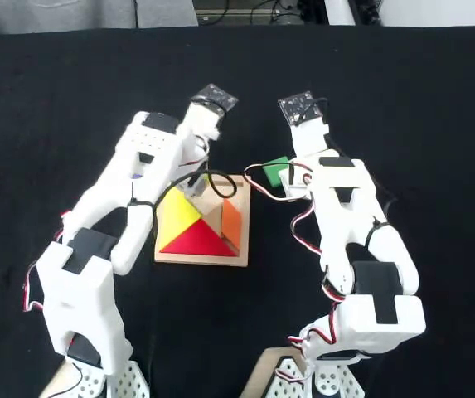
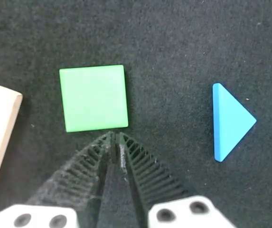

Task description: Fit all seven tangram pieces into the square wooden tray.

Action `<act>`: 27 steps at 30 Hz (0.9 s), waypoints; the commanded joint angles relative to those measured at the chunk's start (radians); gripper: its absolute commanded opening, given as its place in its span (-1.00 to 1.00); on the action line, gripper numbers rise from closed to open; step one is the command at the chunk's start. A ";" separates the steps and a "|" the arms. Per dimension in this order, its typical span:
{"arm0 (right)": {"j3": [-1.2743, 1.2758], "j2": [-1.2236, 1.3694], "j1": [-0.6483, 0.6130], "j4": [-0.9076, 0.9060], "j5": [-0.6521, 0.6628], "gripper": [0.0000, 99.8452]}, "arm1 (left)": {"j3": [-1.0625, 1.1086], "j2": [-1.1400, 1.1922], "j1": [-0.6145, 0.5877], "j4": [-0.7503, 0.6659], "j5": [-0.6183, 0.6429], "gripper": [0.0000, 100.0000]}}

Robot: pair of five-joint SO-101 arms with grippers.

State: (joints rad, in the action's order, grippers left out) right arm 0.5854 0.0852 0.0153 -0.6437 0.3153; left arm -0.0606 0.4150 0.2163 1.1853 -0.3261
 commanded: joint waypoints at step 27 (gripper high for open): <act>-0.036 -0.007 0.005 0.018 -0.006 -0.98 | 0.041 -0.141 0.079 -0.135 0.009 -0.65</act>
State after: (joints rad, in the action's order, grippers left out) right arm 0.5854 0.0852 0.0153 -0.6437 0.3138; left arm 0.0407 0.3153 0.2378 1.0994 -0.3844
